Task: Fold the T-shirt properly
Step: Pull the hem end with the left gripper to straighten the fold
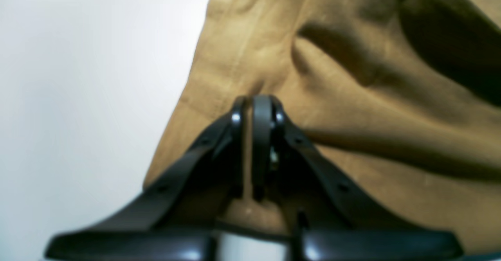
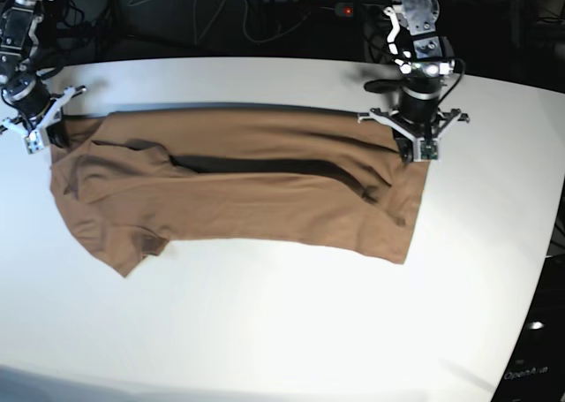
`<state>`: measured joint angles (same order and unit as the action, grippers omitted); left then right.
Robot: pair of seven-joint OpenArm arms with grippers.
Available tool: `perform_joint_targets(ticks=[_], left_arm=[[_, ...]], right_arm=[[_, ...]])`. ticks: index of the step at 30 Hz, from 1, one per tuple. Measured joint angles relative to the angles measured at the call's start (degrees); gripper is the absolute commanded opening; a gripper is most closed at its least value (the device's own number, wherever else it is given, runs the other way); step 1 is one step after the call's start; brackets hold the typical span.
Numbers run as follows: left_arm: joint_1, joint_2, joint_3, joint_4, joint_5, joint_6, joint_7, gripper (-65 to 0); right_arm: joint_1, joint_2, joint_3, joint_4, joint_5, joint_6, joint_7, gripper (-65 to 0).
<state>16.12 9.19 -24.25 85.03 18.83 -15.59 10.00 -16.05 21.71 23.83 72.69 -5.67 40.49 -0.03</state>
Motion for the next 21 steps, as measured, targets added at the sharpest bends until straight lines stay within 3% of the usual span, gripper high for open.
perform_joint_targets(ticks=[21], left_arm=[[-3.67, -0.28, -0.20, 1.81, 2.38, 1.22, 6.12, -62.3]], right_arm=[[0.00, 0.04, -0.02, 1.90, -0.24, -0.17, -0.79, -64.9]])
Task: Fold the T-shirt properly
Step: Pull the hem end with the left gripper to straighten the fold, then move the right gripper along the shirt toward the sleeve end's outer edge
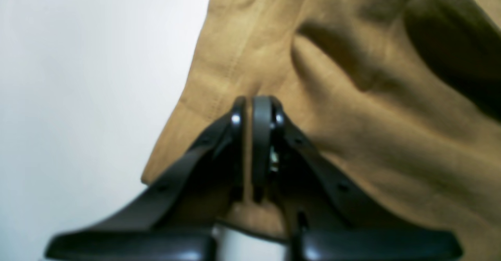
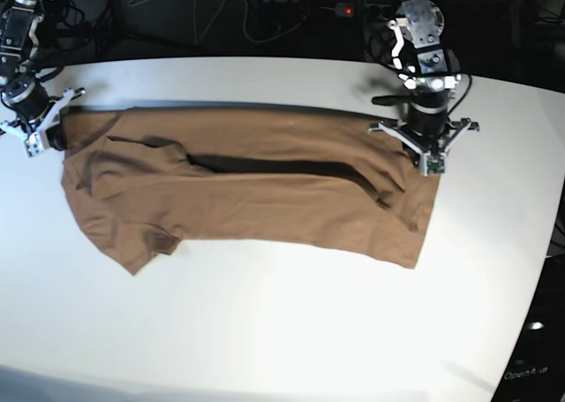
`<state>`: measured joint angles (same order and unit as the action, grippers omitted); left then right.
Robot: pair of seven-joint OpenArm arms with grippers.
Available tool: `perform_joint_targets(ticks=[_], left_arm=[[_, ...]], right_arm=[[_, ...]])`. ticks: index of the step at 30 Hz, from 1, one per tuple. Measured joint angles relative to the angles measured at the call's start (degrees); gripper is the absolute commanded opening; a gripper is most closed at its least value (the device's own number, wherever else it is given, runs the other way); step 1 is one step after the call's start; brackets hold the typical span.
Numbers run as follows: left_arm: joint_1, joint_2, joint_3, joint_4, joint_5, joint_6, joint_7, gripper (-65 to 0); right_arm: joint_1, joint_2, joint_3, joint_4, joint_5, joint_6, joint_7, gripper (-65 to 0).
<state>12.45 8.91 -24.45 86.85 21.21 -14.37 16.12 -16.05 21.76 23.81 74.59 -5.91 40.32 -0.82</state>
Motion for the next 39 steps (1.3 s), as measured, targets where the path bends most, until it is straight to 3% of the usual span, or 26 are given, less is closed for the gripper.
perform_joint_targets(ticks=[14, 18, 21, 26, 29, 32, 34, 39], left_arm=[[0.42, 0.02, 0.04, 8.09, 0.24, -0.04, 0.46, -61.8], [2.62, -0.13, 4.31, 11.54, 0.22, 0.02, 0.39, -61.4], [3.32, 0.35, 5.92, 13.44, 0.20, -0.59, 0.87, -53.4], [1.79, -0.17, 6.10, 15.69, 0.22, -0.20, 0.42, -32.7], [0.70, 0.00, 6.05, 15.74, 0.42, -0.22, 1.03, -27.9], [-2.23, -0.02, 5.81, 15.06, 0.46, -0.31, 1.46, -26.3], [-4.83, -1.01, 5.99, 14.19, 0.42, -0.22, 4.68, -26.2], [-9.62, -3.93, 7.17, 9.40, -0.81, 0.11, 11.98, -26.2]], right_arm=[[0.63, 0.61, 1.29, 2.32, -0.13, 0.17, 0.24, -64.9], [0.61, 0.81, 2.71, 5.46, -0.35, -0.04, -0.15, -64.6], [0.81, 0.76, 2.56, 7.19, -0.15, 0.17, -0.13, -64.3], [7.02, 1.90, 2.05, 8.52, -1.31, 0.13, -8.17, -64.1], [13.97, 1.92, 0.39, 8.59, -6.73, 0.02, -11.13, -64.0], [20.17, -0.02, -0.07, 8.63, -12.39, 0.24, -14.69, -56.6], [24.61, -2.38, -0.79, 8.20, -18.27, 0.11, -18.32, -48.9], [33.75, -7.19, -1.36, 0.24, -25.18, 0.00, -17.46, -40.6]])
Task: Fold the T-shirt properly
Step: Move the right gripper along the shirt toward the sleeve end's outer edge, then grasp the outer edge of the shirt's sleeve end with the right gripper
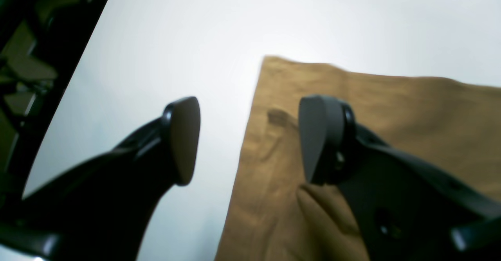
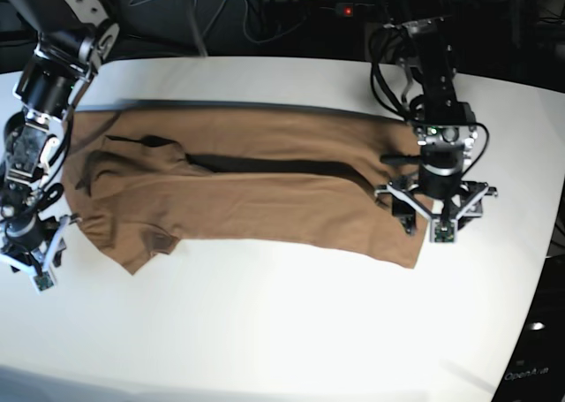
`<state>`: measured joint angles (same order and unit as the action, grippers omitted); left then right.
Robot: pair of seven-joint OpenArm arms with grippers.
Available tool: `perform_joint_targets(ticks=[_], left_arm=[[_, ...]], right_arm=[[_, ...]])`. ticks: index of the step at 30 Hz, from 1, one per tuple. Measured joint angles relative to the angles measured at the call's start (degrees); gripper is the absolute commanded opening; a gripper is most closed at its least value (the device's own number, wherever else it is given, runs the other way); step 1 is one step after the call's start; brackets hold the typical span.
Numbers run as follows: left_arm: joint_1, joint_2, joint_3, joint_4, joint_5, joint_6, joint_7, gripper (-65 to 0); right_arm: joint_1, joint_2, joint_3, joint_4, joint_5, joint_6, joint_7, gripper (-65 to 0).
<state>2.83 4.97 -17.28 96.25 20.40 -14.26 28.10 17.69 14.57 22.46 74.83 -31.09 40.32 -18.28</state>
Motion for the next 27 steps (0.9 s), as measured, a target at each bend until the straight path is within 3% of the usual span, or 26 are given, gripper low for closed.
perform_joint_targets(ticks=[5, 10, 19, 23, 27], left_arm=[[-2.89, -1.53, 0.15, -3.37, -2.64, -0.31, 2.32, -26.2], [-3.78, -3.26, 1.25, -5.03, -2.67, -0.28, 3.04, -26.1], [-3.78, -3.21, 1.75, -4.72, -2.25, -0.37, 3.06, -26.1], [-3.80, -4.74, 1.79, -4.66, -2.23, -0.31, 3.34, -26.1], [-3.61, -5.33, 1.79, -3.30, -2.40, -0.55, 8.59, -26.1]], right_arm=[[2.84, -2.16, 0.04, -9.35, -4.44, 0.37, -0.74, -40.5], [6.60, -2.32, -2.29, -15.76, -4.31, 0.15, -0.31, -40.3], [7.04, -3.06, -2.10, -16.22, -4.39, 0.02, -0.81, -40.2], [7.02, -4.55, -2.25, -16.37, -4.33, 0.17, -0.59, -40.2], [7.19, -4.94, -3.50, -18.36, -4.35, -0.02, -0.57, -40.3]])
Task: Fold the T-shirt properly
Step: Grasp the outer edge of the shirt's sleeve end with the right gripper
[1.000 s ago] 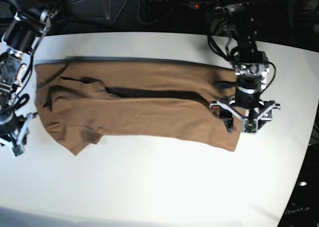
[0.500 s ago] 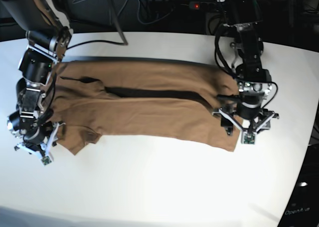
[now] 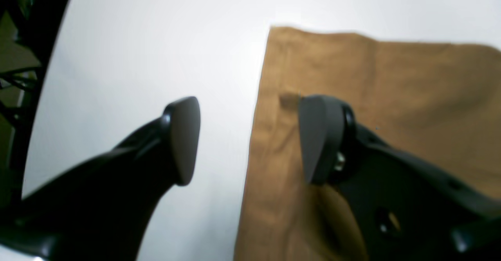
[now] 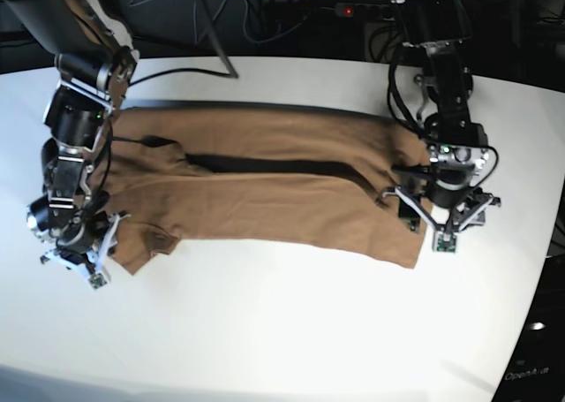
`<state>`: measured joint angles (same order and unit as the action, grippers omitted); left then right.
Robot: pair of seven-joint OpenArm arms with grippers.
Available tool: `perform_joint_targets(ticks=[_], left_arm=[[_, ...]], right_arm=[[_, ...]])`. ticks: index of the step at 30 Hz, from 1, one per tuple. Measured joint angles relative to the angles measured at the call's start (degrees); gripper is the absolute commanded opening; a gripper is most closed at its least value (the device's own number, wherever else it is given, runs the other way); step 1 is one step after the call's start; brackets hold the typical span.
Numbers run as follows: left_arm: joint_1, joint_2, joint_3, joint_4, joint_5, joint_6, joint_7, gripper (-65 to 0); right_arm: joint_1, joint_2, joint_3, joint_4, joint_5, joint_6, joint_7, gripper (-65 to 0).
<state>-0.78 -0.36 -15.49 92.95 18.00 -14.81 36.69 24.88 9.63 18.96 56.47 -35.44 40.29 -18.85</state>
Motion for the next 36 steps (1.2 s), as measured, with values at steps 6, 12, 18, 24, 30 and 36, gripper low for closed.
perform_joint_targets(ticks=[6, 12, 18, 24, 30, 36], left_arm=[[0.11, -0.59, 0.02, 4.44, 0.07, 0.20, -0.17, -26.1], [0.31, -0.61, 0.00, 6.34, 0.15, 0.20, 3.06, -26.1], [0.28, -0.61, 0.02, 6.36, 0.15, 0.20, 3.02, -26.1], [0.28, -0.59, 0.02, 6.38, 0.13, 0.20, 3.21, -26.1], [1.27, -0.59, 0.02, 6.43, 0.13, 0.20, 3.21, -26.1], [1.42, -0.63, -0.11, 6.43, 0.17, 0.22, 3.43, -26.1]], right_arm=[[3.19, -0.13, -0.33, -7.04, -0.17, 0.15, 1.68, -40.3], [3.45, 0.63, -0.33, -7.15, -2.62, 0.02, 2.89, -40.3], [3.52, 1.97, -0.48, -7.26, -2.56, 0.15, 6.25, -40.3], [3.48, 2.40, -0.46, -7.26, -2.58, 0.02, 6.47, -40.3], [4.13, 2.56, -0.46, -11.23, -2.47, -0.02, 10.78, -40.3], [8.02, 4.68, -0.44, -21.68, -2.14, -0.02, 14.43, -40.3]])
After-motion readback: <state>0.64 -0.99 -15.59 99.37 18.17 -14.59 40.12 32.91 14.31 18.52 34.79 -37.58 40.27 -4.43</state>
